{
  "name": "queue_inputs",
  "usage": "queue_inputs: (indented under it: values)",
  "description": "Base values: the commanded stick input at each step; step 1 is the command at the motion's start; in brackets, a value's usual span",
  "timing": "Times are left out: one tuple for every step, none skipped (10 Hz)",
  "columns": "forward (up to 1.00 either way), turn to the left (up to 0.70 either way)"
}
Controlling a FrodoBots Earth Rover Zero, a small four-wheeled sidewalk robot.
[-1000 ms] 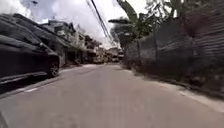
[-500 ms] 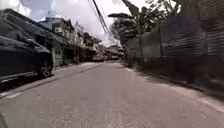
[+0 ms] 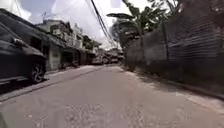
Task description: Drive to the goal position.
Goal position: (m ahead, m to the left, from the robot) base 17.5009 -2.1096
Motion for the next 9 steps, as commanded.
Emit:
queue_inputs:
  values:
    - [1.0,0.0]
    - [1.0,0.0]
    - [1.0,0.0]
    - [1.0,0.0]
    - [1.0,0.0]
    - [1.0,0.0]
    - [1.0,0.07]
    - [1.0,0.27]
    - [1.0,0.09]
